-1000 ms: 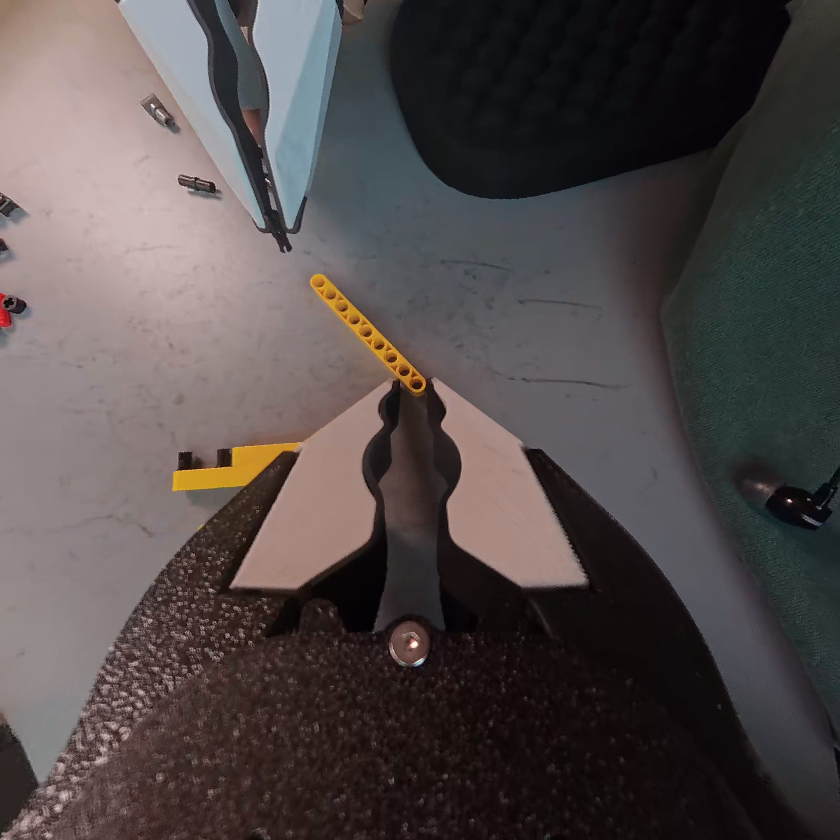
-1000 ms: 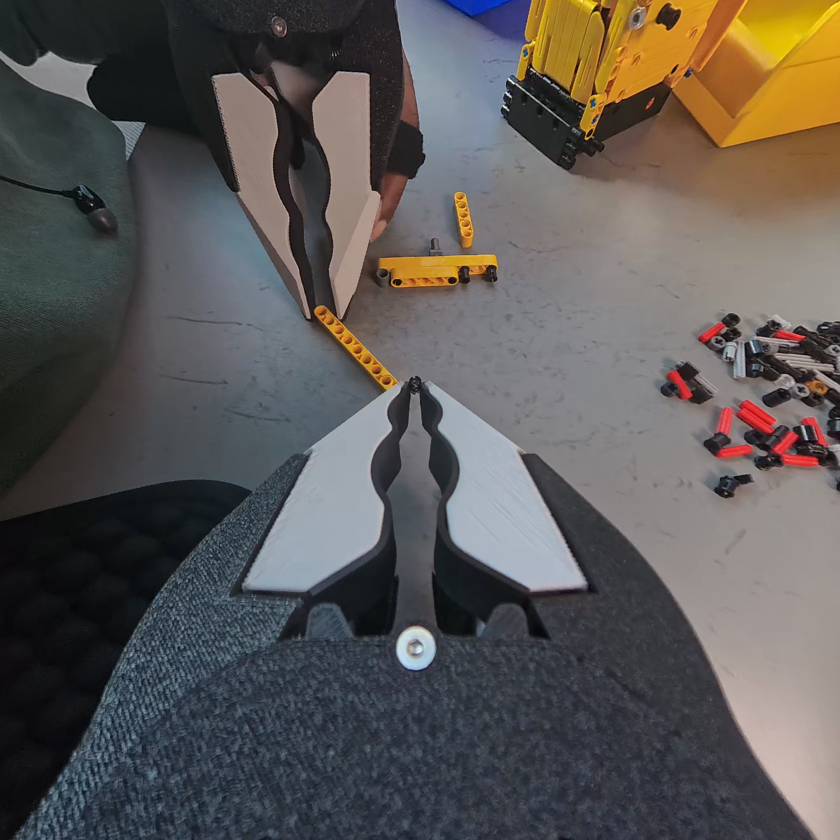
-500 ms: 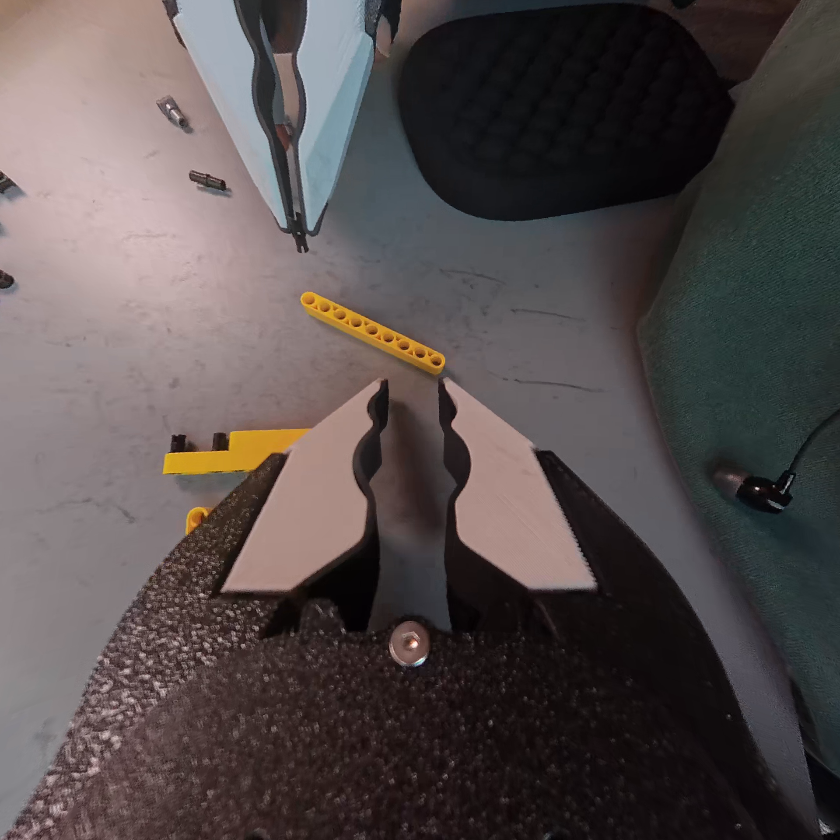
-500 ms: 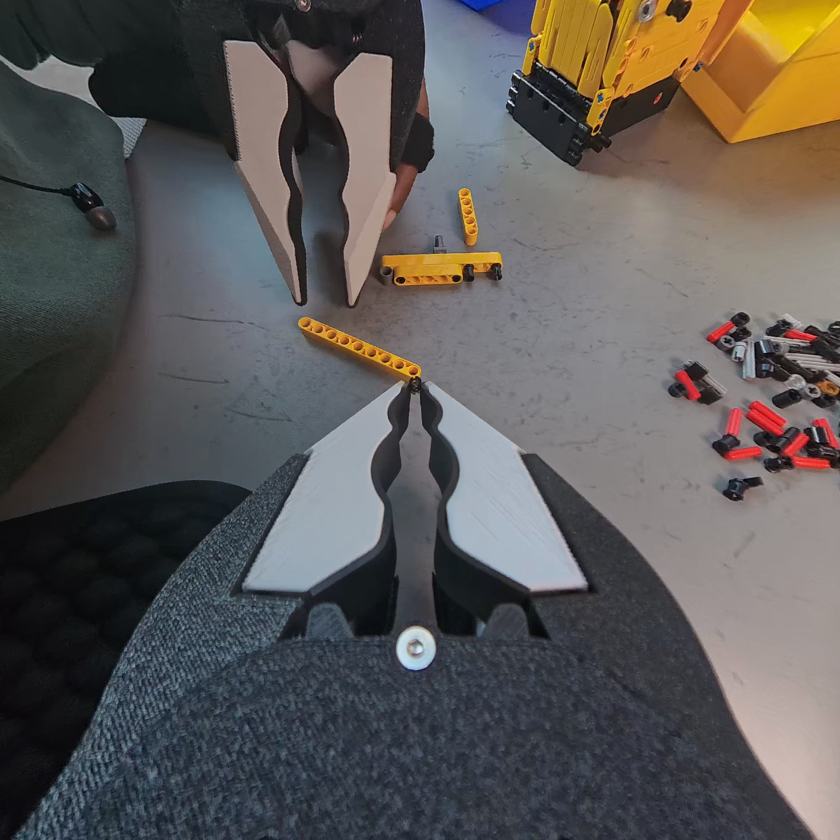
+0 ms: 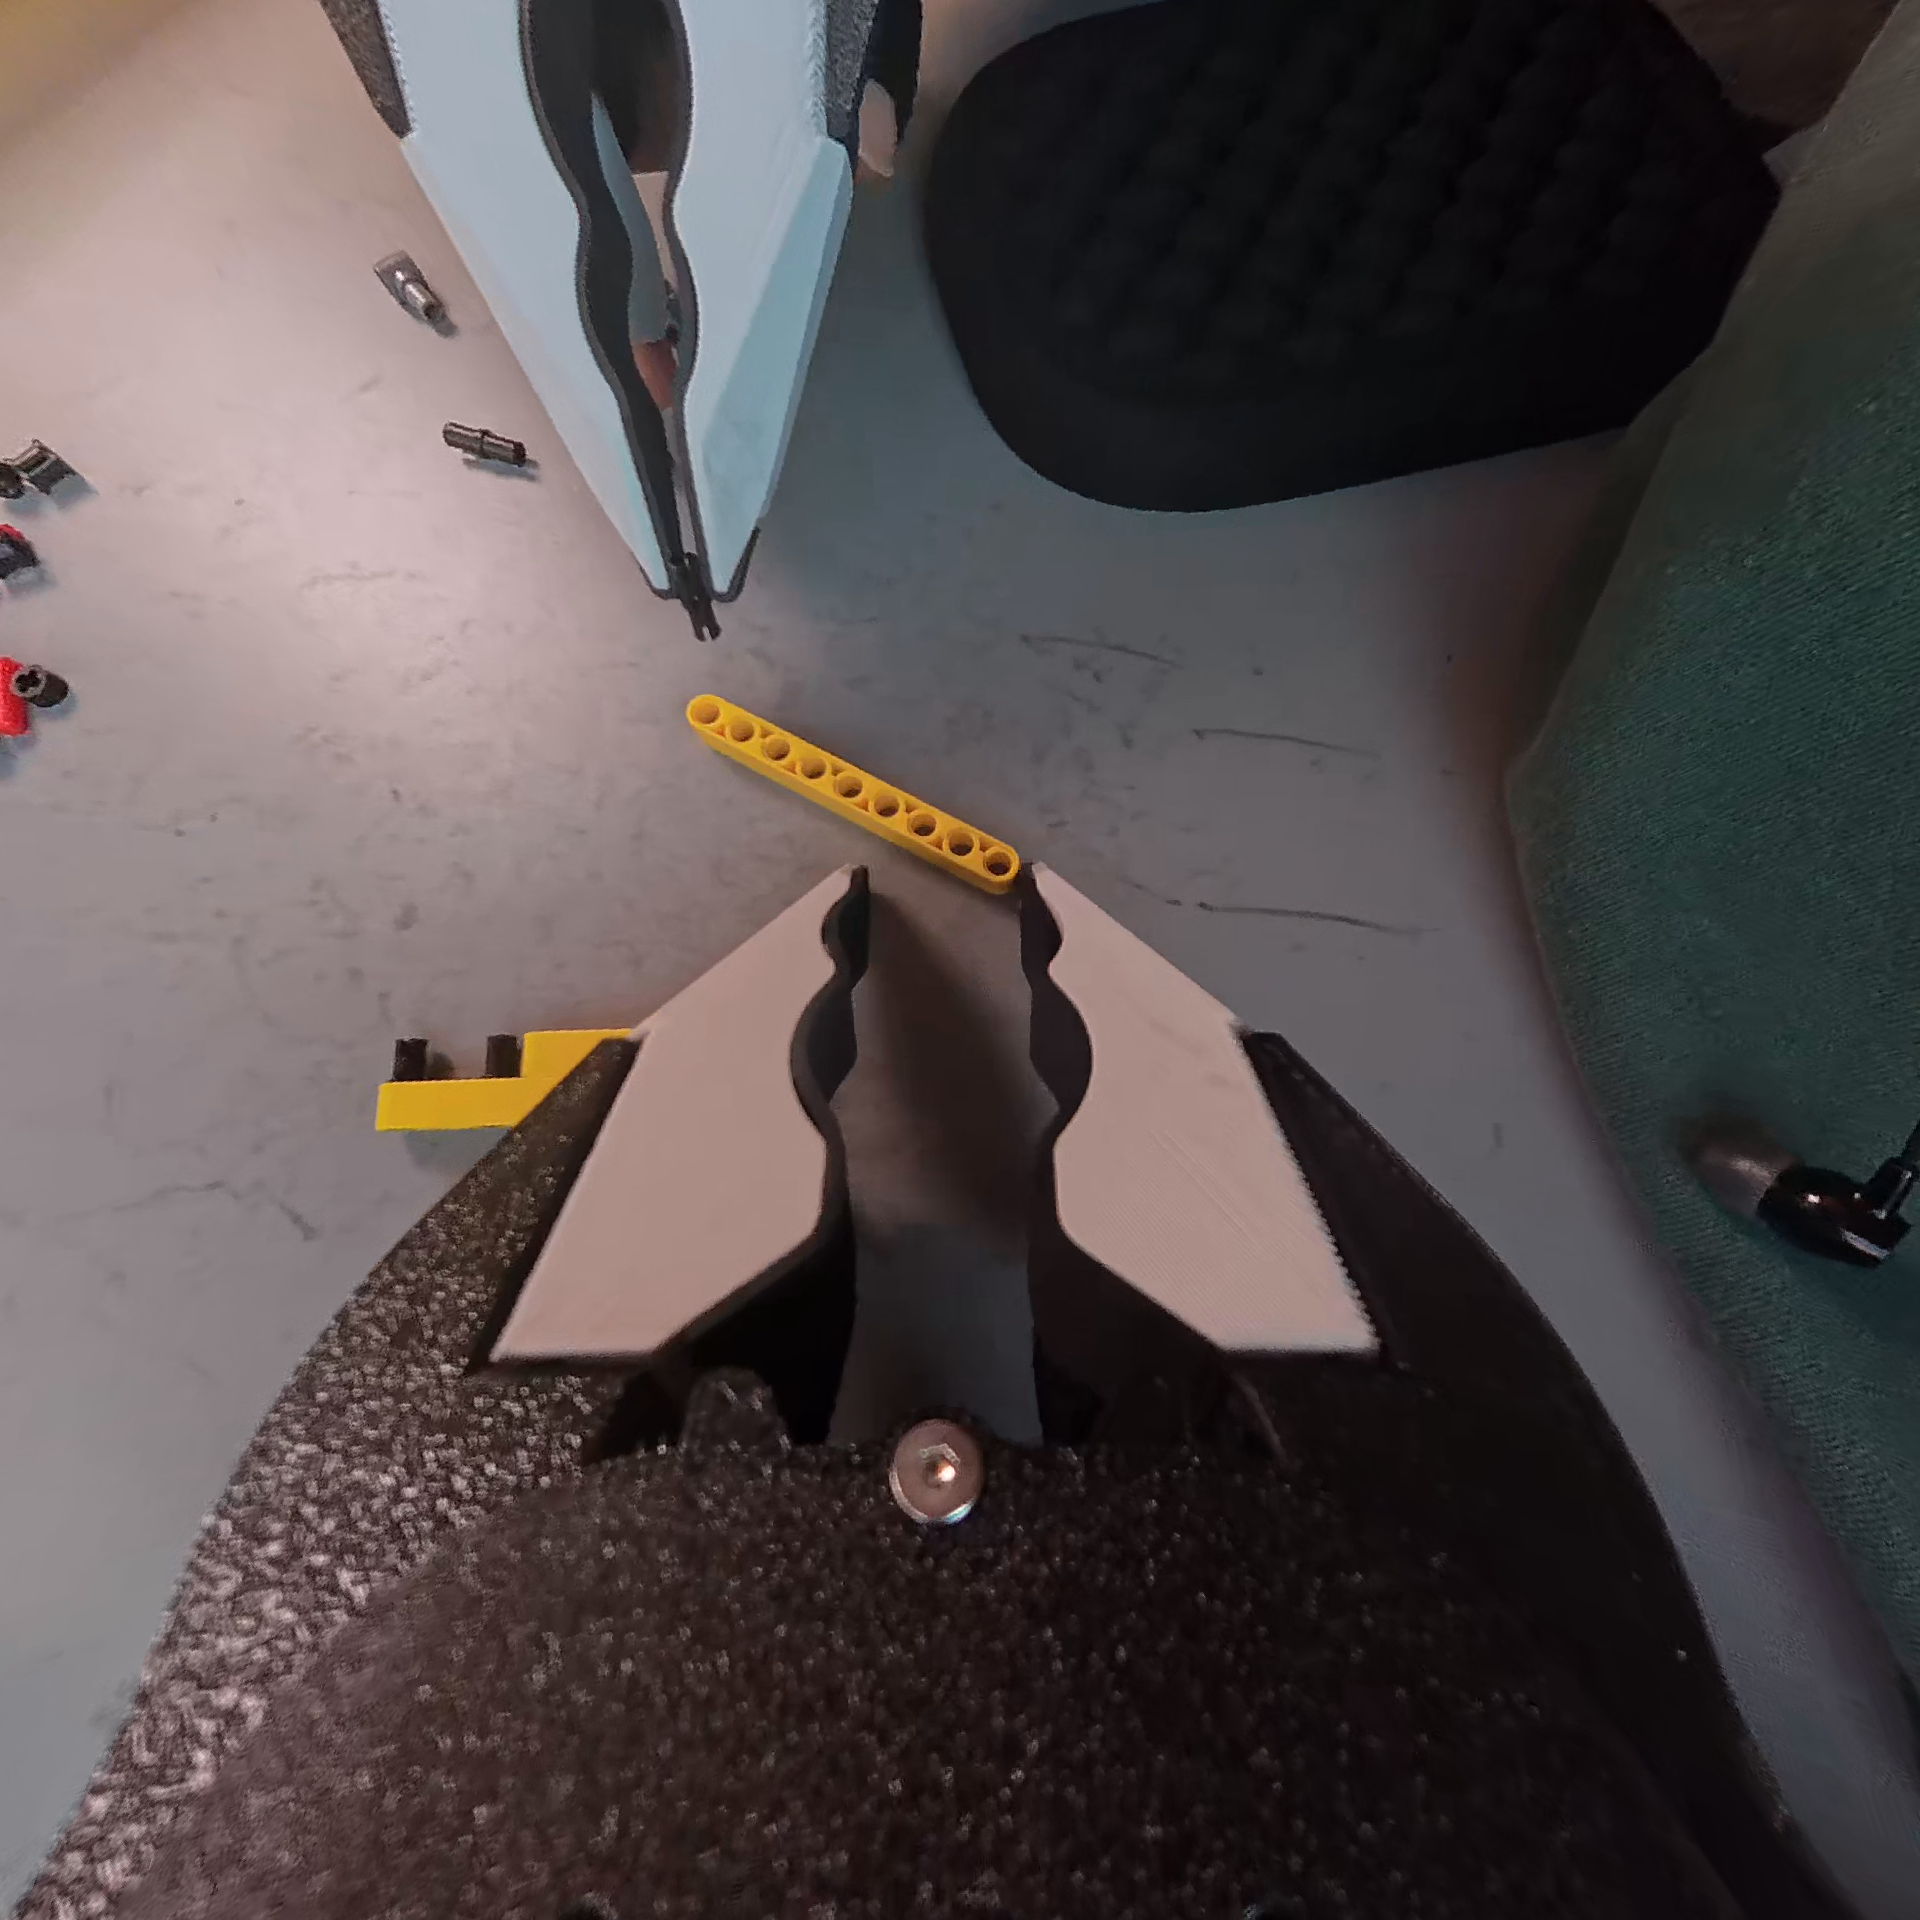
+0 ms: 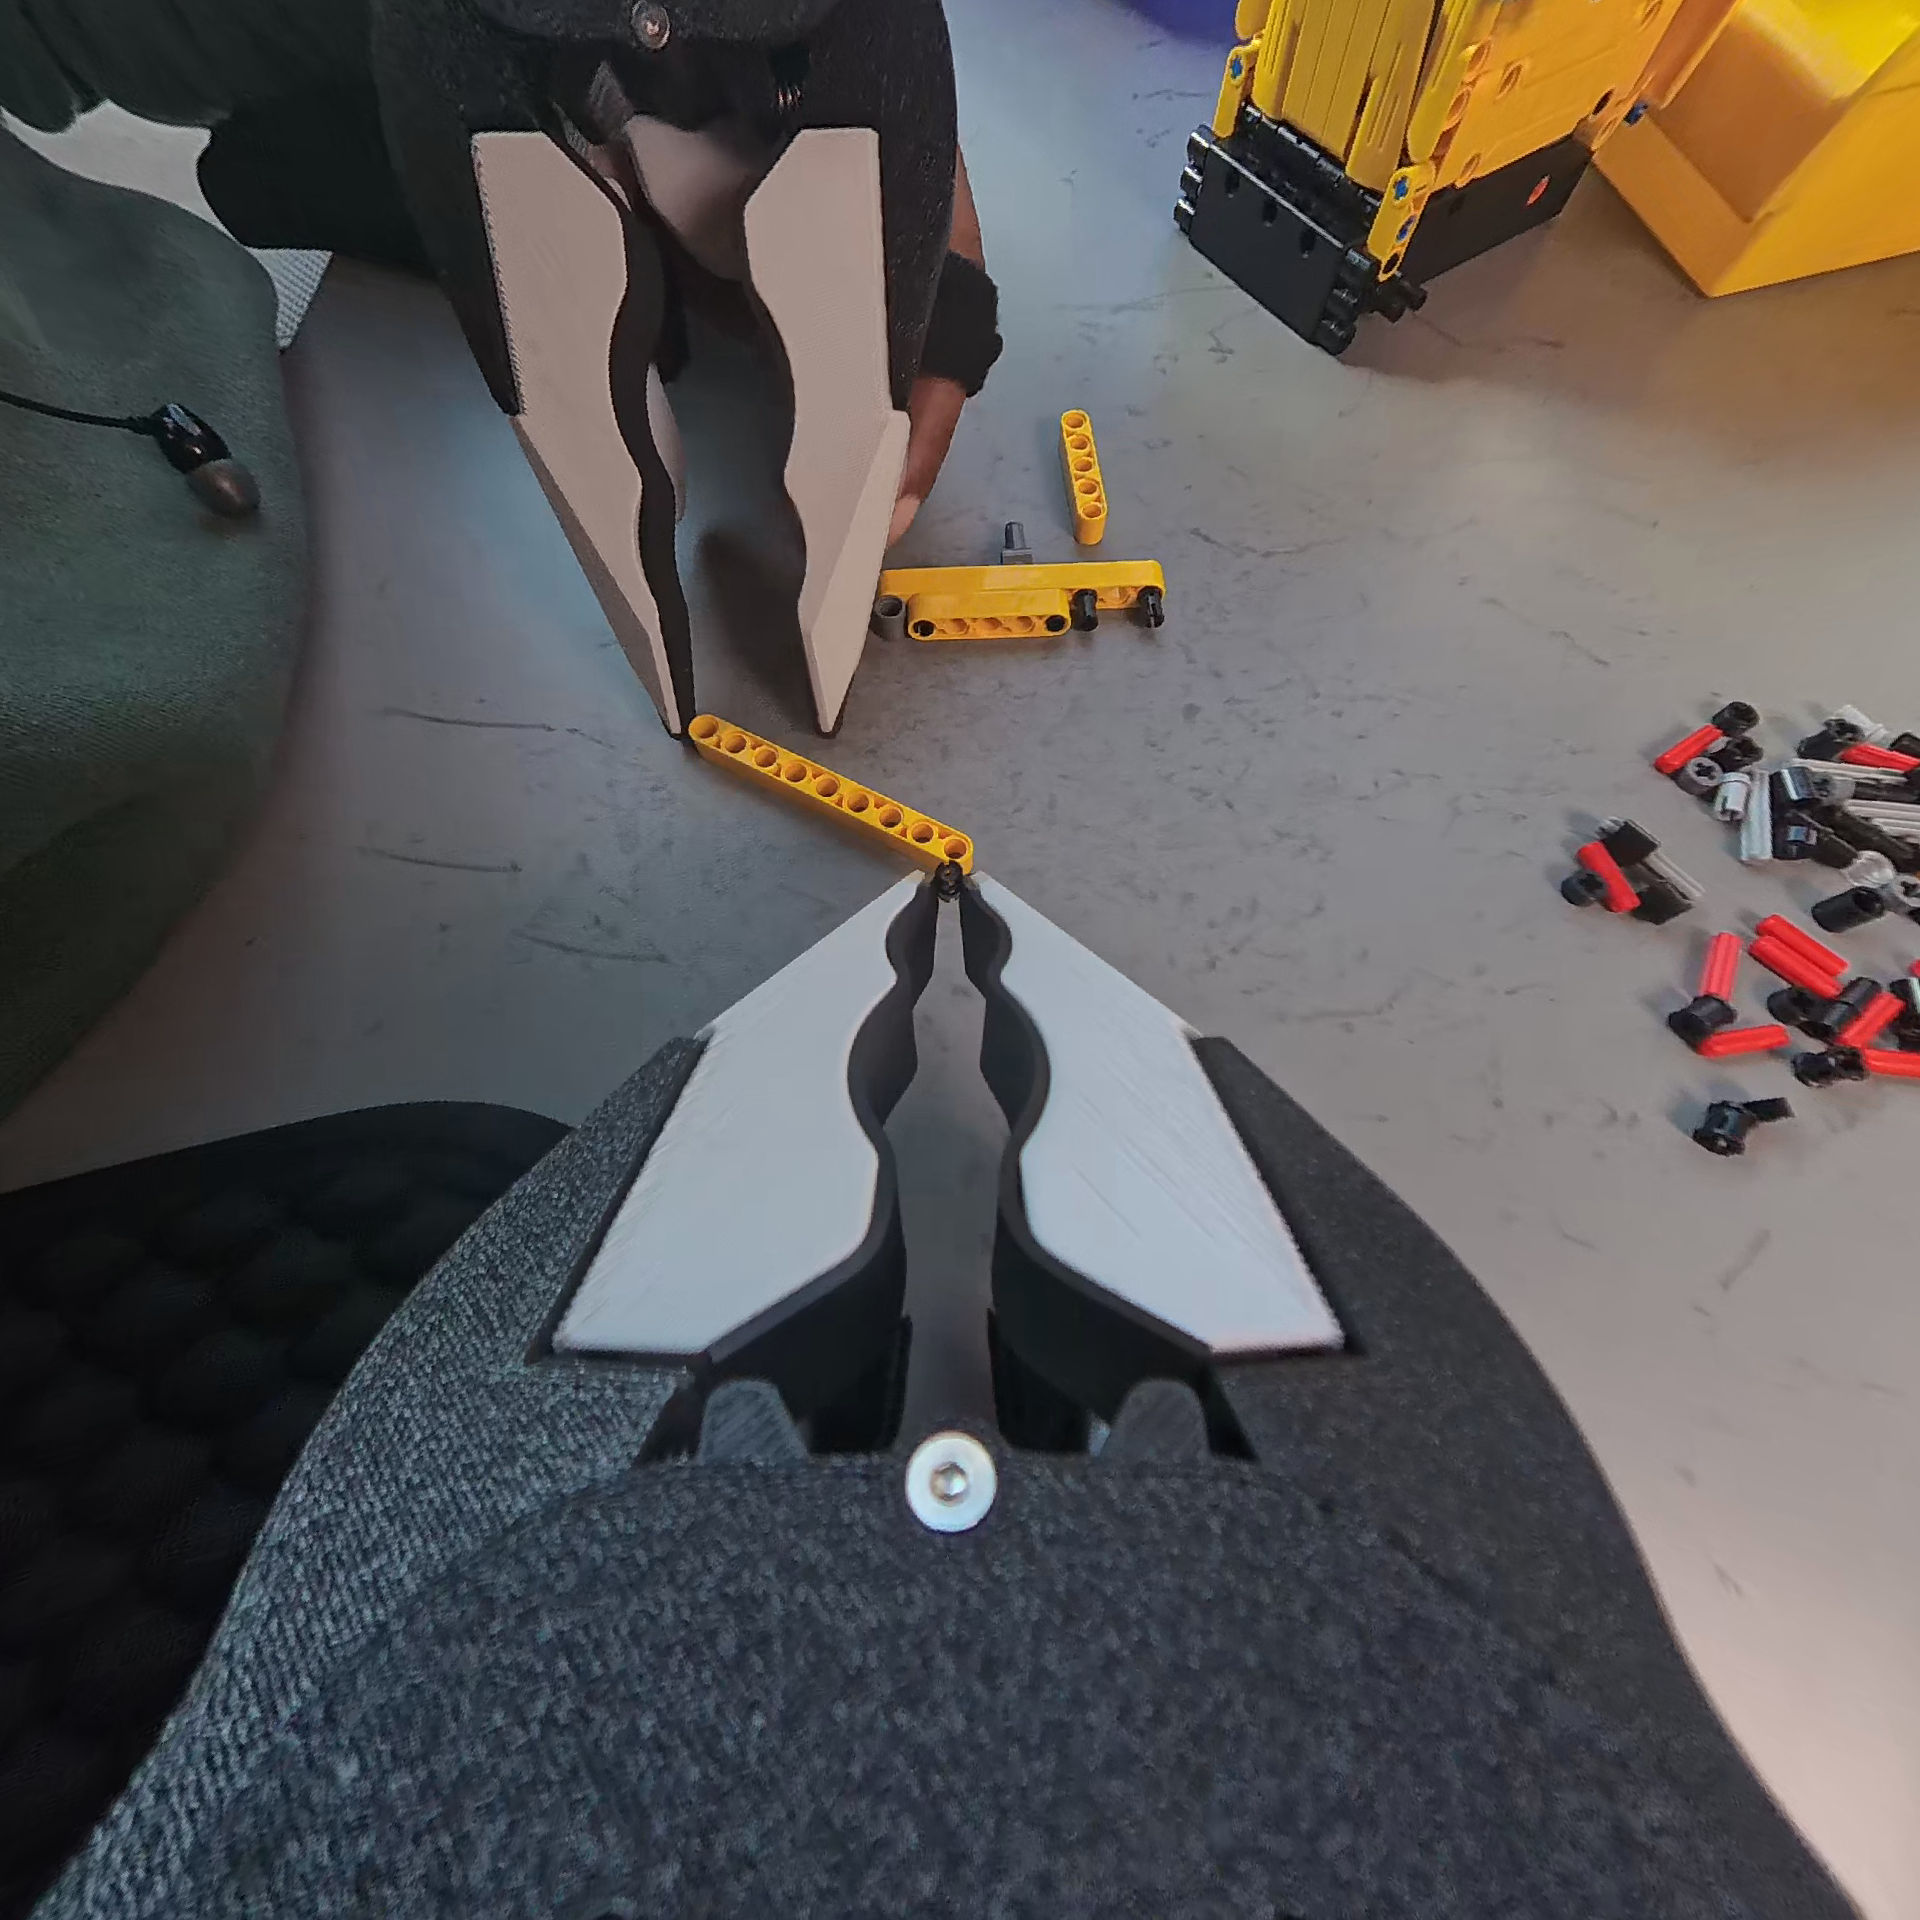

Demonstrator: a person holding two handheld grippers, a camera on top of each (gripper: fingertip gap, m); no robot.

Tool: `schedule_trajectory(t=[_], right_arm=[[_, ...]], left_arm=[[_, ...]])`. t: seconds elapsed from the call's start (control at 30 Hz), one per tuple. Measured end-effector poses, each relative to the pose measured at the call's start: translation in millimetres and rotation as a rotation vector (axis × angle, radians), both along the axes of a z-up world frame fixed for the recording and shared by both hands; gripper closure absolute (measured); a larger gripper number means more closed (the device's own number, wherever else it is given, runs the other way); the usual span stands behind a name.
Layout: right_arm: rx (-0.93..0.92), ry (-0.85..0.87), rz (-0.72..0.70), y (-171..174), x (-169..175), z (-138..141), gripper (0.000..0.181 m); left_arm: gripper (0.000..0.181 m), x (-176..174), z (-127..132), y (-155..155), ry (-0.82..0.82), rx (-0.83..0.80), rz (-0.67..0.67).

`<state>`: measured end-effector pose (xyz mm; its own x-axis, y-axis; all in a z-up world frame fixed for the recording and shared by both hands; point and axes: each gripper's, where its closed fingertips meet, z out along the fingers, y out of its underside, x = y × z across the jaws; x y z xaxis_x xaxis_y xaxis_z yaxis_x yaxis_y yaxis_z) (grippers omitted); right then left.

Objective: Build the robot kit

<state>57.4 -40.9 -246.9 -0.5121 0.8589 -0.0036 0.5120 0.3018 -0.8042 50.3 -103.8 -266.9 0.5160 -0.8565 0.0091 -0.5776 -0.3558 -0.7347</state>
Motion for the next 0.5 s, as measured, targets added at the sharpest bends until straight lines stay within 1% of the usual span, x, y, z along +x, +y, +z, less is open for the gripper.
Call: schedule_trajectory(t=[0.2,0.5], right_arm=[[0.000,0.000,-0.002,0.5,0.1,-0.1,0.177],[0.000,0.000,-0.003,0.4,-0.3,-0.4,0.177]], left_arm=[[0.142,0.0,4.8,2.5,-0.031,0.005,0.013],[0.143,1.1,0.9,2.8,-0.002,0.009,0.012]])
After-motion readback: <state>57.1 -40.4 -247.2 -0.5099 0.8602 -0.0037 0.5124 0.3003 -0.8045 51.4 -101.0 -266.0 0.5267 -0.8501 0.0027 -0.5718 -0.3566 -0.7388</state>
